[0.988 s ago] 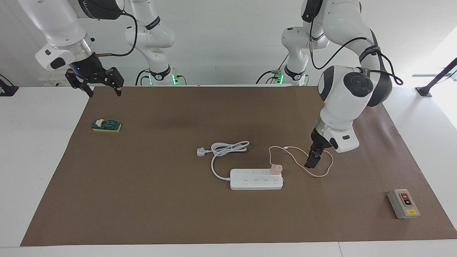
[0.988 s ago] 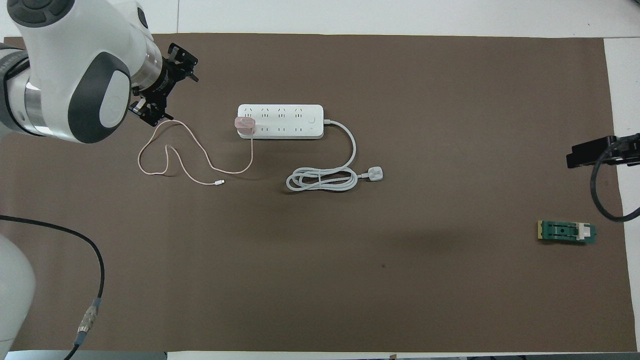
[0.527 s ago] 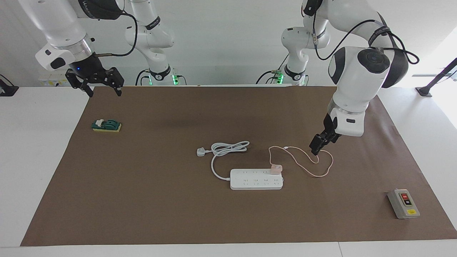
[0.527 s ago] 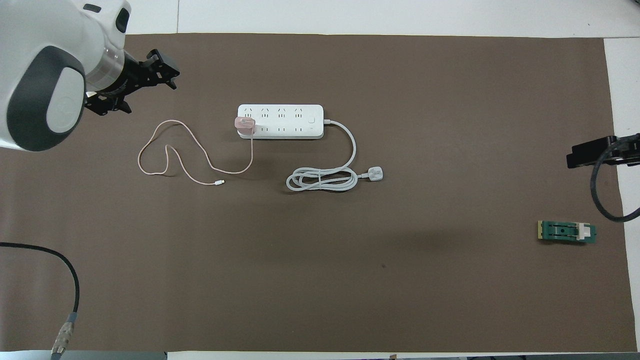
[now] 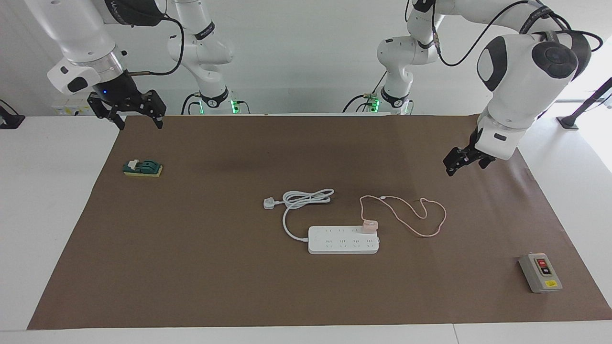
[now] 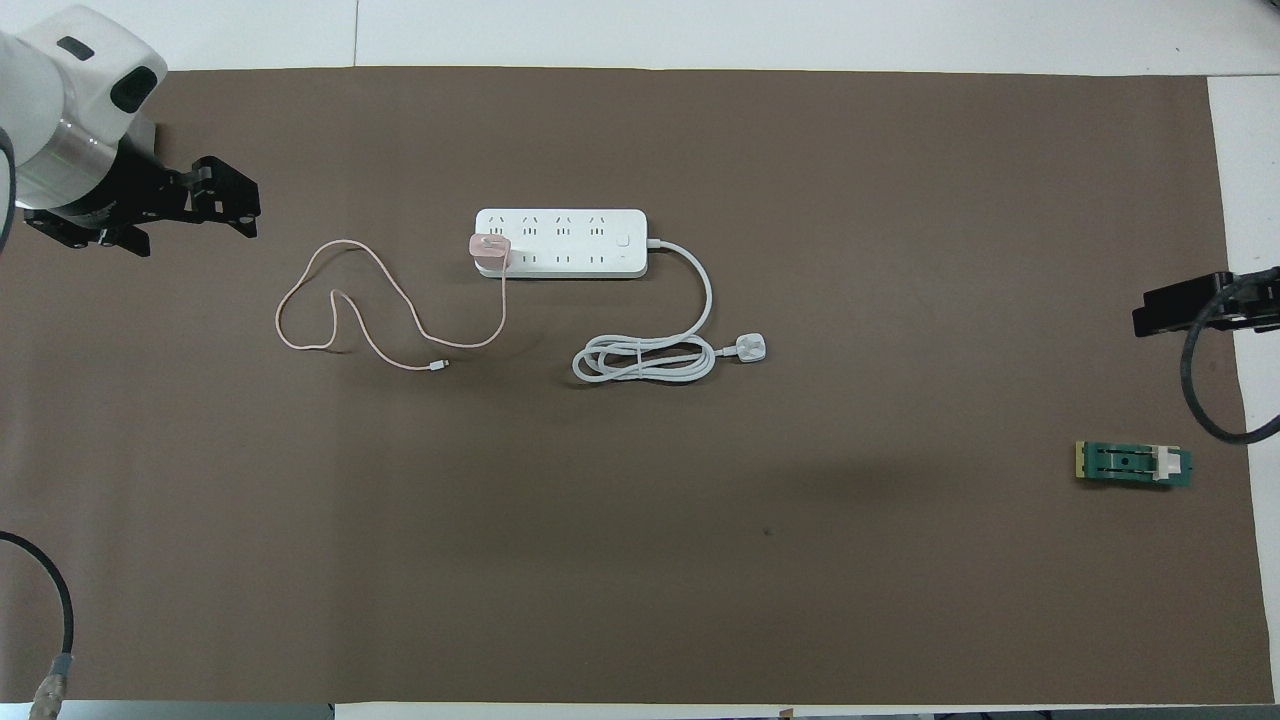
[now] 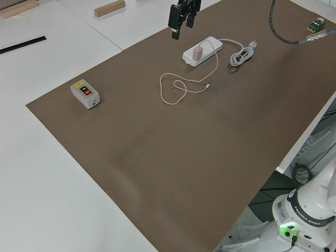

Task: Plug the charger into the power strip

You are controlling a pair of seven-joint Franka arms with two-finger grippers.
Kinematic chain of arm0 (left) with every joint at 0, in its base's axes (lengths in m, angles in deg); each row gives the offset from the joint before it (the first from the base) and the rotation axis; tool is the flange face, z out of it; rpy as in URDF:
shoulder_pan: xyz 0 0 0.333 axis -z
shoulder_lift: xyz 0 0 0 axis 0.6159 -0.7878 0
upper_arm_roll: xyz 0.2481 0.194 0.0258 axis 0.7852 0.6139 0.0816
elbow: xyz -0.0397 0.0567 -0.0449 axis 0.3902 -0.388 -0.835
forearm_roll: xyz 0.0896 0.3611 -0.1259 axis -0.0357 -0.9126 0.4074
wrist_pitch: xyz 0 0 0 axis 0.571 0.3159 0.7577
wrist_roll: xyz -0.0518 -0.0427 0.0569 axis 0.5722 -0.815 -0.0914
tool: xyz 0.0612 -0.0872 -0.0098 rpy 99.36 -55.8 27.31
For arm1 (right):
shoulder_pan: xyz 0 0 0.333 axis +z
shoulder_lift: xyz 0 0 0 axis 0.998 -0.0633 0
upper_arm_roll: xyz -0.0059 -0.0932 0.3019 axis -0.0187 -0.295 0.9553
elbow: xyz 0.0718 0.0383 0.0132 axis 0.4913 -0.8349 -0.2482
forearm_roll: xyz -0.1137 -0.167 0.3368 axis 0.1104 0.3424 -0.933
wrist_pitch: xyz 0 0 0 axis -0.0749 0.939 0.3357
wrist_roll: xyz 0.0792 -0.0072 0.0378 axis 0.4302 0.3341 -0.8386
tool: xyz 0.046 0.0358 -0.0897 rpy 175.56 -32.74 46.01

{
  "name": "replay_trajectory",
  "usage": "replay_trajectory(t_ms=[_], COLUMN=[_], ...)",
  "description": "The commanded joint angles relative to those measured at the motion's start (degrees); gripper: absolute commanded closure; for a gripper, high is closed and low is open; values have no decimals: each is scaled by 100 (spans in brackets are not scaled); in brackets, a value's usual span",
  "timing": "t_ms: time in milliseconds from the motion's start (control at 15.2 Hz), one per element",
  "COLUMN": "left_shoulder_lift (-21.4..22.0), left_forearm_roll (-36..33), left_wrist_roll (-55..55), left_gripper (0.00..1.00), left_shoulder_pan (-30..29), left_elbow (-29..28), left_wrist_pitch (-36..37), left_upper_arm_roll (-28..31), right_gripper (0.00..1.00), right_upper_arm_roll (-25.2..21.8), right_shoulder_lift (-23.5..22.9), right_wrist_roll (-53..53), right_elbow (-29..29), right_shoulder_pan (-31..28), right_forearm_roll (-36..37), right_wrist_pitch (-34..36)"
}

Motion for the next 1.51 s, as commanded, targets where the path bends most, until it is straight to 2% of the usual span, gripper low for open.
replay_trajectory(t_ms=[0, 132, 395, 461, 658, 922, 1119, 1251, 1383, 1449], left_shoulder_lift=[670, 819, 1460, 1488, 1488, 1173, 1031, 1092, 1180, 1276], left_forearm_roll=[-48, -30, -22, -13, -13, -30, -48, -57, -48, -48], left_wrist_roll=[718, 959, 951, 916, 810, 477, 458, 484, 546, 563], left_gripper=[0, 0, 0, 0, 0, 0, 0, 0, 0, 0], left_shoulder_pan=[-266, -433, -539, -618, -653, -627, -636, -557, -304, 11], left_elbow=[-829, -1084, -2006, -2035, -2009, -1474, -1323, -1323, -1358, -1393], left_wrist_pitch=[-127, -207, -733, -673, -593, -673, -699, -795, -866, -831], left_upper_arm_roll=[-30, -30, -22, -22, -22, -22, -22, -22, 345, 608], right_gripper=[0, 0, 0, 0, 0, 0, 0, 0, 0, 0], right_upper_arm_roll=[48, 49, 48, 40, 48, 48, 40, 40, 40, 40], right_shoulder_lift=[122, 122, 113, 122, 122, 113, 113, 113, 113, 113], right_wrist_roll=[63, 63, 63, 63, 63, 63, 63, 63, 63, 63], right_elbow=[-108, -108, -108, -108, -117, -108, -108, -117, -108, -108], right_shoulder_pan=[-79, -79, -71, -71, -71, -71, -79, -79, -79, -79], right_forearm_roll=[-97, -97, -97, -97, -97, -97, -97, -97, -97, -97], right_wrist_pitch=[54, 54, 54, 54, 54, 54, 54, 54, 54, 54])
